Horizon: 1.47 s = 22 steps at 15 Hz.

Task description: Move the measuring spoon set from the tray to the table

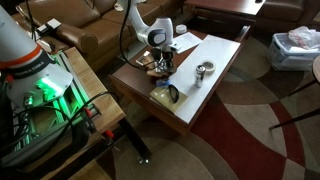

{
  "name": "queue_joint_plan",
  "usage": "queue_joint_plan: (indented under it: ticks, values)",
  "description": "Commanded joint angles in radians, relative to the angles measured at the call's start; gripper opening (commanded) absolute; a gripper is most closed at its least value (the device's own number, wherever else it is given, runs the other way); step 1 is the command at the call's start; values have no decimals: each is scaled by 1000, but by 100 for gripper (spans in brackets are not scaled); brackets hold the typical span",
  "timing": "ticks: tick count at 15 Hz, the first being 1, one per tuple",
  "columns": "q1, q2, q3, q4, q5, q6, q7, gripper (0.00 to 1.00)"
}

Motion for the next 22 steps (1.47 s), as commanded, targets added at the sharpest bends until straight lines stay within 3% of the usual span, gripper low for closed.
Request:
queue_joint_plan:
  ticks: [1,4,6,7,10,16,17,22]
  values:
    - [-125,-136,130,-159,27,184,-95,1]
    - [-293,-215,287,-254,34,331,-205,1]
    - [-420,-229,407,-278,-7,333,-307,1]
    - [-302,-184,303,-209,26,310,-231,5]
    - [-403,-216,387,-245,11,310,-302,5]
    - [-405,-216,396,-250,10,311,-304,5]
    - [-405,-216,396,-250,10,311,-304,1]
    - [-526,-187,604,-212,33,465,-296,1]
